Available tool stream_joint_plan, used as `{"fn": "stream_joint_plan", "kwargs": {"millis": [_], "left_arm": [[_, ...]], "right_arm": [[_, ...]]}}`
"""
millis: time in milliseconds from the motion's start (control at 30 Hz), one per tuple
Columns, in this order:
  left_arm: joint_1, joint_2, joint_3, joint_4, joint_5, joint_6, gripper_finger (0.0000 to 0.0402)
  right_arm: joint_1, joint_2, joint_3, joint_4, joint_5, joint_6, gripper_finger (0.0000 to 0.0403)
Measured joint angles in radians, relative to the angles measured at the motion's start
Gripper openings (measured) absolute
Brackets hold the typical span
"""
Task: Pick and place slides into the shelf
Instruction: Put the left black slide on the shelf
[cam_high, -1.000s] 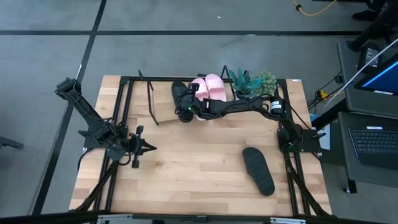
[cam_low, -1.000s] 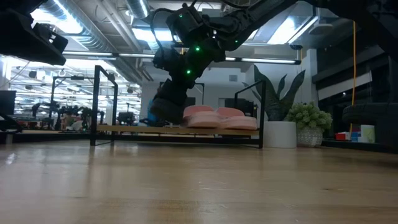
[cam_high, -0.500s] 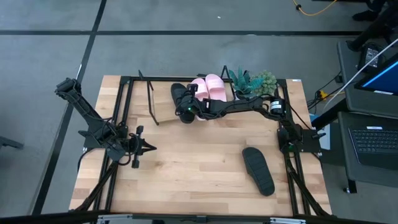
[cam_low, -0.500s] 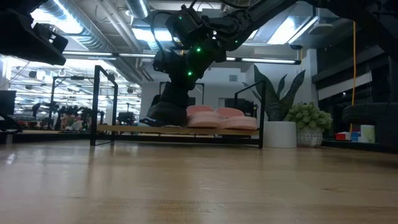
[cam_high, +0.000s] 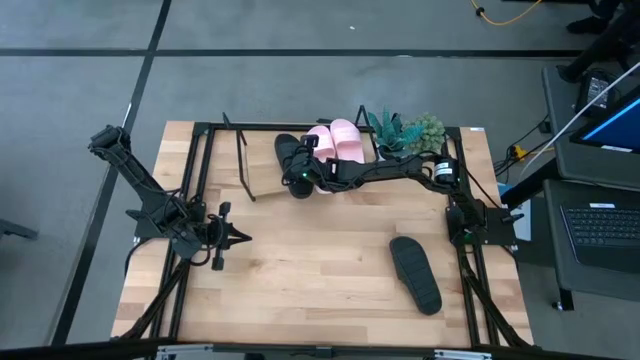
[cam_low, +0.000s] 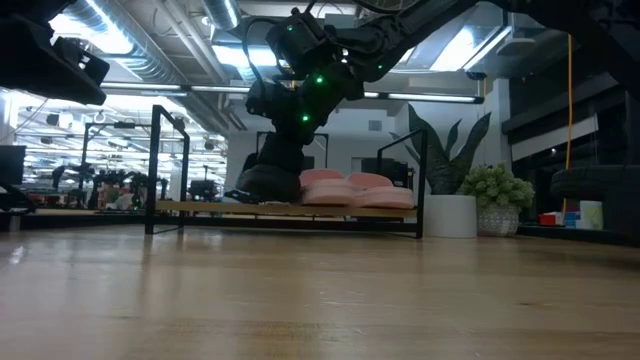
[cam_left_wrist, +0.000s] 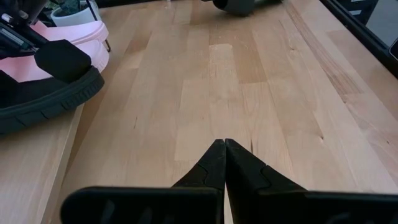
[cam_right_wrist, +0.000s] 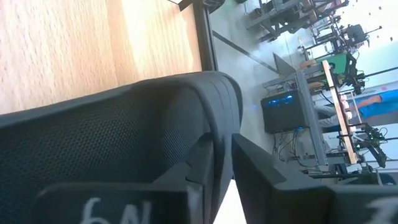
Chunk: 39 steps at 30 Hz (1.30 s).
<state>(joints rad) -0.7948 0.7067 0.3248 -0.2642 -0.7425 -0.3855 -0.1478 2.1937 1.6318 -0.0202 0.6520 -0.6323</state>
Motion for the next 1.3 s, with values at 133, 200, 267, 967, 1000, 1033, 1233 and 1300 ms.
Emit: {"fn": "stream_joint_plan", "kwargs": {"millis": [133,200,267,967,1000,1033,1233,1300], "left_arm": [[0.0,0.0,0.0,0.0,0.001,0.0,0.0],[0.0,0.0,0.0,0.0,0.007,0.0,0.0],[0.0,0.0,0.0,0.0,0.014,0.0,0.0],[0.0,0.0,0.0,0.0,0.027,-0.006,0.0],[0.0,0.0,0.0,0.0,0.027,-0.007,0.0],[0.0,0.0,0.0,0.0,0.027,-0.007,0.0],[0.0,0.0,0.0,0.0,0.027,-0.008,0.0],[0.0,0.0,0.0,0.0,0.027,-0.008,0.0]], "right_arm": [[0.0,0.0,0.0,0.001,0.004,0.001,0.0098],[0.001,0.0,0.0,0.002,0.02,0.002,0.011],[0.001,0.0,0.0,0.004,0.028,0.003,0.0118],[0.0,0.0,0.0,0.023,0.03,0.002,0.012],[0.0,0.0,0.0,0.023,0.03,0.002,0.012],[-0.001,0.0,0.0,0.023,0.03,0.002,0.012],[-0.007,0.0,0.0,0.013,0.028,0.001,0.012],[-0.008,0.0,0.0,0.01,0.027,0.002,0.012]]}}
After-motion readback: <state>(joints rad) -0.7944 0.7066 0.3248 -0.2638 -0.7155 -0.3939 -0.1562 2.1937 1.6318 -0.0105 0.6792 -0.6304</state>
